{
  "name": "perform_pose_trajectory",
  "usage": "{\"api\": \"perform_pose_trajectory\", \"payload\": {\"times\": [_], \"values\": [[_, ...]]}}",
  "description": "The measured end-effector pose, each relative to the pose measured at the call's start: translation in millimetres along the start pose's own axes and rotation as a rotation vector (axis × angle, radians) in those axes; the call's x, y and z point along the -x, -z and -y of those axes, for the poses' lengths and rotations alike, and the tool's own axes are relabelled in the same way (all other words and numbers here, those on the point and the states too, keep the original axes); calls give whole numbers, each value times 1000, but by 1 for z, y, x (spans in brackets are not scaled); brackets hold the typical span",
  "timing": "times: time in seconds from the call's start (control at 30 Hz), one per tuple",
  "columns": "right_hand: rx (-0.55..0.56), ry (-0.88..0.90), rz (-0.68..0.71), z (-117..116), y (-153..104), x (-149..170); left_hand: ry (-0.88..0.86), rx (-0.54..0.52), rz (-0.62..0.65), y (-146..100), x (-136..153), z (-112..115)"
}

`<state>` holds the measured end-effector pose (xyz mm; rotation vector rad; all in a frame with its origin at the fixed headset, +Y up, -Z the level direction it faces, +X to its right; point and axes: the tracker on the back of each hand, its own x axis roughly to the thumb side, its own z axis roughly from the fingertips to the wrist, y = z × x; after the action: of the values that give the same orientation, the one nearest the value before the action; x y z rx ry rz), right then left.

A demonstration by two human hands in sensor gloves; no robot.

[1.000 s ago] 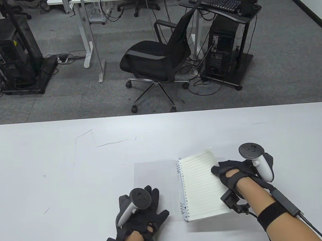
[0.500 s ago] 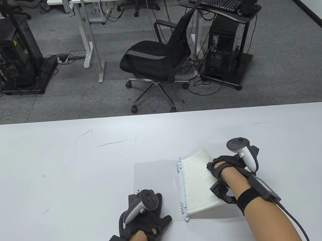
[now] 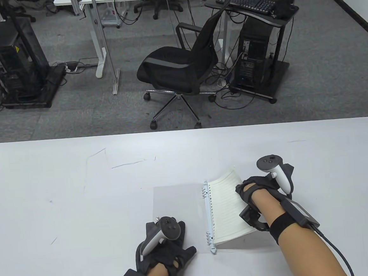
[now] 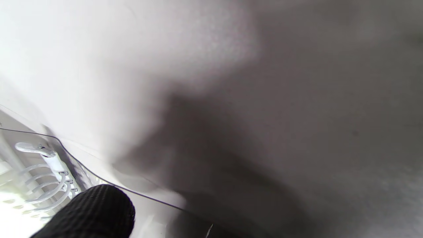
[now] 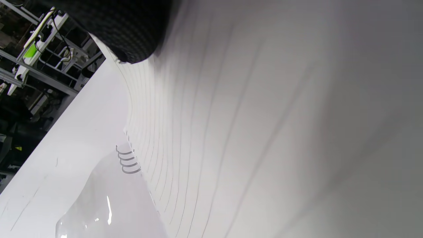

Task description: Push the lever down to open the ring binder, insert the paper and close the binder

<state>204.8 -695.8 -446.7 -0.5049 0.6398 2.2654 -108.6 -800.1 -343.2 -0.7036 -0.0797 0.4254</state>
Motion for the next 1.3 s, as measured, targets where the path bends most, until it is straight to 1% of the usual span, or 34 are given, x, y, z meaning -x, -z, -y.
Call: {"api": "perform_pose_trajectory", "payload": {"times": [0.23, 0.4, 0.73, 0.83, 0.93, 1.3], "values": [[33, -49, -5, 2, -6, -8, -1, 2, -1, 0, 0, 0], [20, -55, -5, 0, -8, -11, -2, 2, -1, 0, 0, -1], [50, -136, -11, -1, -8, -18, 0, 4, -1, 0, 0, -1], [54, -125, -15, 0, -7, -17, -2, 6, -1, 0, 0, -1], [33, -108, -18, -2, -6, -15, -3, 6, 0, 0, 0, -1], [58, -143, -9, -4, -7, -17, -1, 8, 0, 0, 0, -1]]}}
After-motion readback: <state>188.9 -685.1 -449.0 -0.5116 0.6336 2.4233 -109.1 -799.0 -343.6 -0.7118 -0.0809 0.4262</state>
